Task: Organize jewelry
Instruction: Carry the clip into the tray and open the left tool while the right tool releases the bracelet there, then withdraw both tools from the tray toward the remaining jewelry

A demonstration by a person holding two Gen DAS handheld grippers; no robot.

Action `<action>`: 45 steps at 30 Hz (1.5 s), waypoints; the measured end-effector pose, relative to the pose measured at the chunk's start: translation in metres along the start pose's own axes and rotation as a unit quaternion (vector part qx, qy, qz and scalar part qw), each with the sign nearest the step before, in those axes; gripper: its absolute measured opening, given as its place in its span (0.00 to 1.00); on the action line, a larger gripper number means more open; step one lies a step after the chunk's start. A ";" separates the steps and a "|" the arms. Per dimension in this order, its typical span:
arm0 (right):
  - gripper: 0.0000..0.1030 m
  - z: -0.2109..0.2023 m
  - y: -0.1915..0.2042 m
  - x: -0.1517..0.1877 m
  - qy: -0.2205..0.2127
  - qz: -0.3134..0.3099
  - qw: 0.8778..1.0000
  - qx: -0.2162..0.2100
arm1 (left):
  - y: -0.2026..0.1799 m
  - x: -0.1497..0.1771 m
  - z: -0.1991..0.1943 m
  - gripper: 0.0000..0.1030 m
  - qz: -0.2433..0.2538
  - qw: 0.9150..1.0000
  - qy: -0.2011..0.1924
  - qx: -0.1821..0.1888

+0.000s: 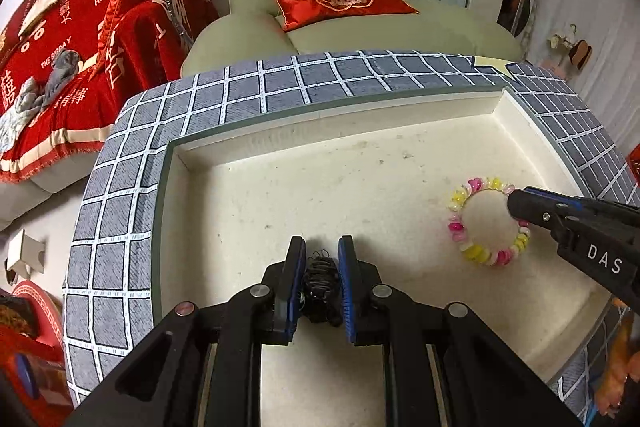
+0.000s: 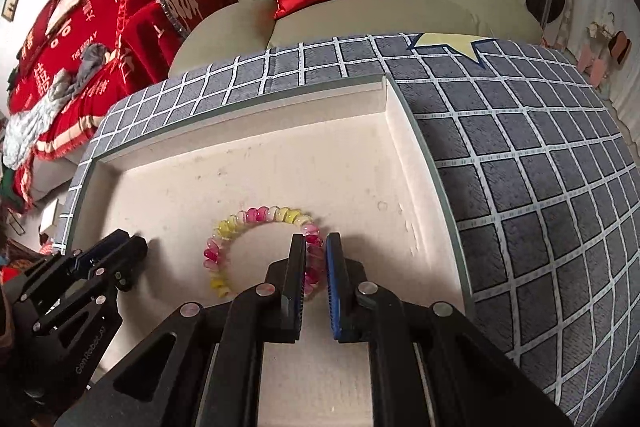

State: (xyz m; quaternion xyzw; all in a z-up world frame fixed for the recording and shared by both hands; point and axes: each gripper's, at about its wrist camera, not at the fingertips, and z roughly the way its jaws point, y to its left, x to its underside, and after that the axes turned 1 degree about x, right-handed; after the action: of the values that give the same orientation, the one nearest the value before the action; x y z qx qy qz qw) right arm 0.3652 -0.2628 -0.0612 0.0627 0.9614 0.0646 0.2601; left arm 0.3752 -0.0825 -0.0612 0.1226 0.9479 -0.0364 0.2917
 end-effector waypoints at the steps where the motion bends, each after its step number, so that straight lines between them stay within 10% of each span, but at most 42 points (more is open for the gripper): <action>1: 0.14 -0.001 0.000 0.000 0.003 0.002 1.000 -0.004 | 0.000 0.000 0.000 0.32 -0.002 1.000 0.001 -0.003; 5: 0.65 -0.013 -0.005 -0.001 -0.007 0.026 0.999 -0.025 | 0.003 -0.001 -0.002 0.32 -0.014 1.000 0.001 -0.006; 8: 0.65 -0.032 -0.009 0.001 -0.025 0.039 0.998 -0.037 | 0.003 0.001 -0.003 0.38 -0.008 1.000 -0.004 -0.015; 10: 0.65 -0.042 -0.011 0.004 -0.033 0.043 0.998 -0.039 | 0.003 0.002 -0.003 1.00 -0.008 1.000 -0.003 -0.022; 19: 0.66 -0.075 -0.027 0.025 -0.049 0.067 0.995 -0.047 | 0.003 -0.001 -0.038 1.00 -0.014 0.998 -0.053 -0.016; 27: 1.00 -0.109 -0.033 0.057 -0.076 0.074 0.991 -0.081 | 0.012 0.021 -0.087 1.00 -0.018 0.998 -0.064 0.016; 45: 1.00 -0.151 -0.040 0.174 -0.019 0.093 0.993 -0.073 | 0.043 0.157 -0.140 1.00 -0.038 0.999 -0.016 0.004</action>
State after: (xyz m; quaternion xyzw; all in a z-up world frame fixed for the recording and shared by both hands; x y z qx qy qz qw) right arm 0.1362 -0.2888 -0.0239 0.1336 0.9390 0.1574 0.2749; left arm 0.1844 0.0124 -0.0336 0.0869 0.9471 -0.0536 0.3044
